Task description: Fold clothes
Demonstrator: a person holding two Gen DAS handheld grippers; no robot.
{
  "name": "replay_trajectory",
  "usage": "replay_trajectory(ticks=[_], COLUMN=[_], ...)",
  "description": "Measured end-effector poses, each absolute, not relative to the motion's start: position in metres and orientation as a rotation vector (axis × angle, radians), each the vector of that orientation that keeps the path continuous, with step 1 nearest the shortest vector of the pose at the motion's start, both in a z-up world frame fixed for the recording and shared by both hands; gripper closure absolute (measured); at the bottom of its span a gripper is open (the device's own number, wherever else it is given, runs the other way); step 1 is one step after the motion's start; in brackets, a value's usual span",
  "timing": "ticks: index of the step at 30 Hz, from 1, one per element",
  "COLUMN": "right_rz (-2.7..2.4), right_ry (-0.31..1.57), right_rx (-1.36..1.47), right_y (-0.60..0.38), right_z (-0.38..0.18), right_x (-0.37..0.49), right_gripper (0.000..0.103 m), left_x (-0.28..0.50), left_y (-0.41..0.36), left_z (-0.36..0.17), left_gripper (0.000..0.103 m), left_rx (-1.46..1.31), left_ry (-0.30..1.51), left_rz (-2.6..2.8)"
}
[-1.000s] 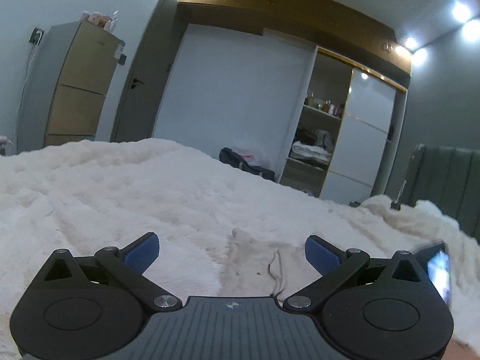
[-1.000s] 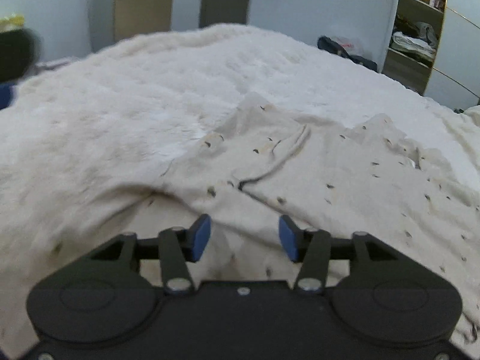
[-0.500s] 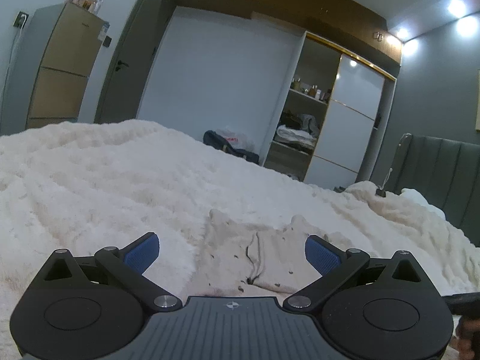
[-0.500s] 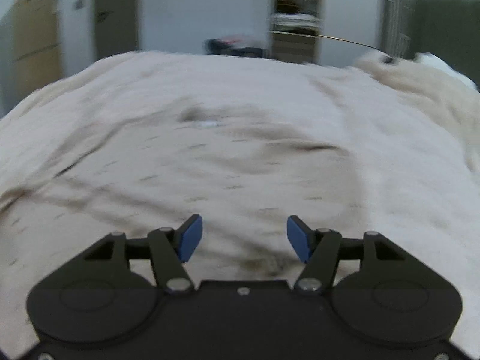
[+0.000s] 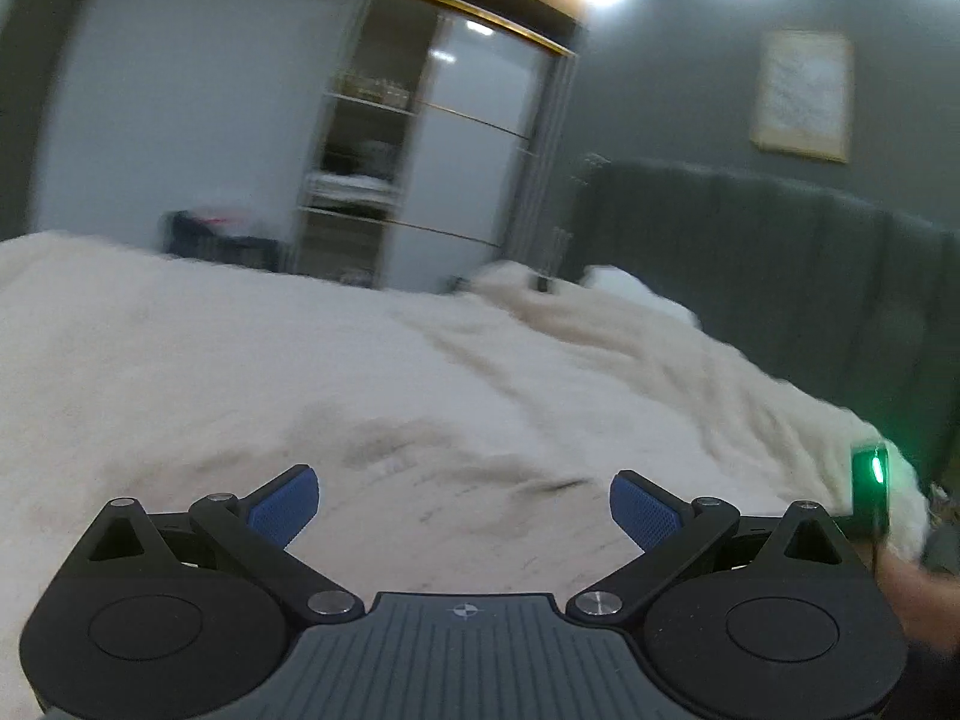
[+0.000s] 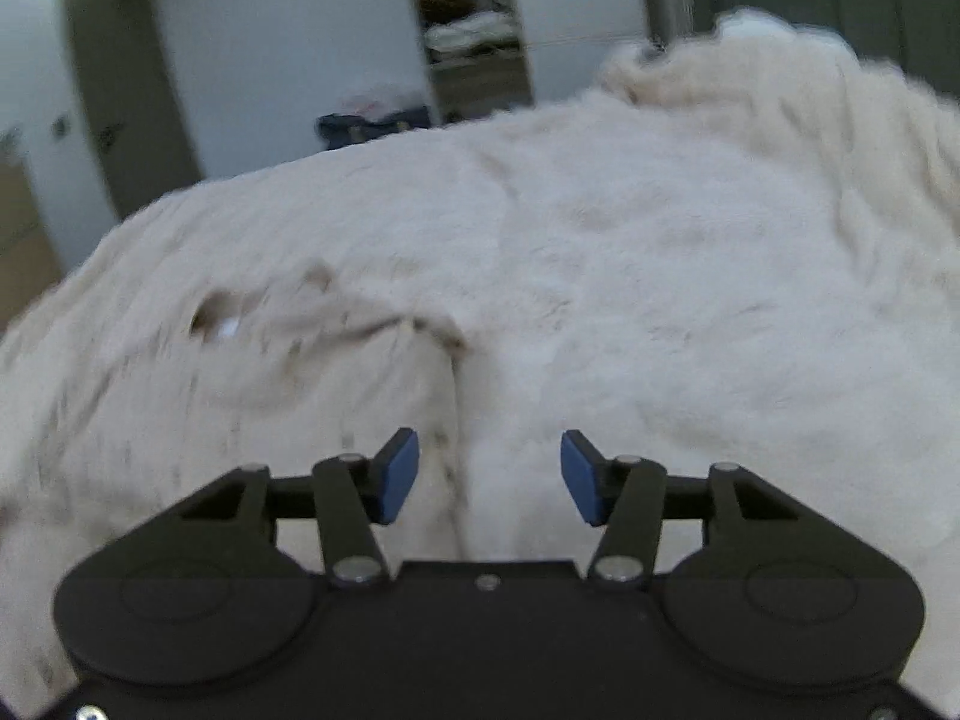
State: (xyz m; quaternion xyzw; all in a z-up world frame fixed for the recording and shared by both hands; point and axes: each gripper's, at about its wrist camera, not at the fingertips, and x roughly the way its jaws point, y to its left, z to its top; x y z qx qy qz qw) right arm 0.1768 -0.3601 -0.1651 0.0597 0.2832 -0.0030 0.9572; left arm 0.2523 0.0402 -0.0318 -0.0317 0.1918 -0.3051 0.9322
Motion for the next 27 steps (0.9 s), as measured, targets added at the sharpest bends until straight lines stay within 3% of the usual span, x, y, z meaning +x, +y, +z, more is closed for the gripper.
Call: replay_trajectory(ticks=[4,7,10,16,19,20,21,23,26,27], right_rz=[0.091,0.144,0.188,0.182,0.188,0.193,0.199,0.202,0.204,0.207], right_ry=[0.519,0.531,0.563,0.583,0.574,0.573,0.572,0.568,0.569,0.570], right_rx=[-0.155,-0.287,-0.406,-0.555,-0.575,-0.560,-0.538,-0.495,-0.499,-0.501], right_y=[-0.323,-0.308,-0.297,-0.275,-0.272,-0.274,-0.277,-0.283,-0.285,-0.284], right_z=[-0.184,-0.192,-0.202,-0.215,-0.217,-0.216,-0.213,-0.209,-0.210,-0.211], right_x=[0.151,0.155,0.163,0.172,0.174,0.173,0.173,0.174,0.177,0.178], right_gripper=[0.049,0.054,0.065,0.067,0.079,0.080,0.083,0.086,0.086,0.086], left_x=[0.318,0.370,0.397,0.440,0.445,0.445,0.444,0.449,0.455,0.456], left_y=[-0.075,-0.161,-0.194,-0.256,-0.277,-0.282,-0.288,-0.306,-0.316,-0.319], left_z=[-0.008,-0.028,-0.048,-0.094,-0.113,-0.117,-0.121,-0.138,-0.148,-0.149], left_gripper=[0.000,0.000,0.003,0.005,0.017,0.027,0.046,0.065,0.072,0.084], left_rx=[0.226,0.440,0.525,0.650,0.735,0.754,0.771,0.839,0.875,0.882], left_ry=[0.469,0.629,0.698,0.866,0.926,0.939,0.951,1.018,1.057,1.065], left_rz=[-0.803,-0.906,-0.904,-0.962,-1.000,-1.008,-1.015,-1.018,-0.992,-0.985])
